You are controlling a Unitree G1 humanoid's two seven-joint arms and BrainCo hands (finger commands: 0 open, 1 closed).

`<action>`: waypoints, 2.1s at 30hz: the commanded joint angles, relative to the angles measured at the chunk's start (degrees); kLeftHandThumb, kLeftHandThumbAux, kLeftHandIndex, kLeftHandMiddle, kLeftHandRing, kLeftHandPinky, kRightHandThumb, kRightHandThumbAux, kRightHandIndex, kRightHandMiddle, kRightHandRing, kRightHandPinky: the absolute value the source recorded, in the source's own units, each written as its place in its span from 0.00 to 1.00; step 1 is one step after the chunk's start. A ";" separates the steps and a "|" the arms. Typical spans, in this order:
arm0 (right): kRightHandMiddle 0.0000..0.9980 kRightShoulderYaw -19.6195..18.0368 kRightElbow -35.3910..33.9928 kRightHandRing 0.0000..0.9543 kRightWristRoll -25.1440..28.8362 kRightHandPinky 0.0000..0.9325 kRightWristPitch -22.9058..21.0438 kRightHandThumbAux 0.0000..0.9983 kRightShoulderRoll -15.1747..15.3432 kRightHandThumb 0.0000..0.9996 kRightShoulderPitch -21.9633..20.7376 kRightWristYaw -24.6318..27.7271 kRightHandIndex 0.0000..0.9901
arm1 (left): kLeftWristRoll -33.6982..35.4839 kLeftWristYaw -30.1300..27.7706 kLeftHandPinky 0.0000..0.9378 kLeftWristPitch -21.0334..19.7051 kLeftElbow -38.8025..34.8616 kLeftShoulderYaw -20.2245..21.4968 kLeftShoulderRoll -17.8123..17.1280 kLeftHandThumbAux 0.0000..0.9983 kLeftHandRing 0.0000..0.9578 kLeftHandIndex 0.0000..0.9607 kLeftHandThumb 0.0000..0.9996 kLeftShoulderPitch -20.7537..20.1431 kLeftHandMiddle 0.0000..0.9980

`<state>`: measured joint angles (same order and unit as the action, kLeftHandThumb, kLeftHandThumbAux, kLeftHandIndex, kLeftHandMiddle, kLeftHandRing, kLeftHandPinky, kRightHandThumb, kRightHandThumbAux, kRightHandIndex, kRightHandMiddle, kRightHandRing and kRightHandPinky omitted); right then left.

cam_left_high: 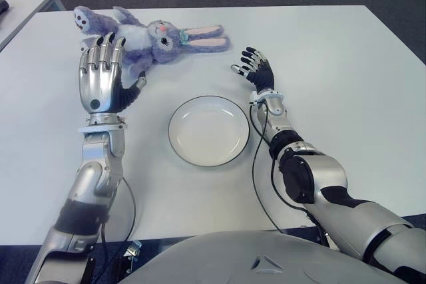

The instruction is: Put the doll into the plate.

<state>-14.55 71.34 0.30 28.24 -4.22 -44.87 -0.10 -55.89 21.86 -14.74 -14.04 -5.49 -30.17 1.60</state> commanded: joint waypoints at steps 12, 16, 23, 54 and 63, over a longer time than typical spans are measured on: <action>0.22 -0.65 6.98 0.20 0.15 0.20 -7.52 0.93 -4.88 0.11 11.29 -0.20 0.17 | -12.17 -3.82 0.00 -2.17 -7.80 -4.40 2.77 0.40 0.00 0.00 0.30 7.11 0.00; 0.21 -0.58 7.00 0.20 0.05 0.19 -7.61 0.92 -4.73 0.10 11.21 -0.20 0.17 | -14.39 -5.05 0.00 -1.95 -8.20 -4.42 2.20 0.39 0.00 0.00 0.29 6.25 0.00; 0.21 -0.68 7.01 0.20 0.12 0.20 -7.69 0.93 -4.64 0.10 11.12 -0.14 0.17 | -13.04 -7.44 0.00 -0.14 -4.64 -0.38 -2.29 0.39 0.00 0.00 0.29 0.20 0.02; 0.21 -0.36 7.04 0.19 -0.46 0.19 -7.97 0.93 -4.41 0.11 10.87 -0.74 0.17 | -6.91 -0.96 0.00 9.13 21.68 0.60 -11.95 0.37 0.00 0.00 0.31 -19.01 0.03; 0.21 -0.33 7.05 0.19 -0.60 0.18 -7.96 0.92 -4.38 0.11 10.91 -0.90 0.17 | -6.20 1.93 0.00 11.19 27.66 -0.48 -12.73 0.36 0.01 0.00 0.31 -21.70 0.04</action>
<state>-14.48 71.31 -0.08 27.99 -4.21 -45.01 -0.19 -62.76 21.95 -4.92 10.03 -4.61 -42.04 -18.65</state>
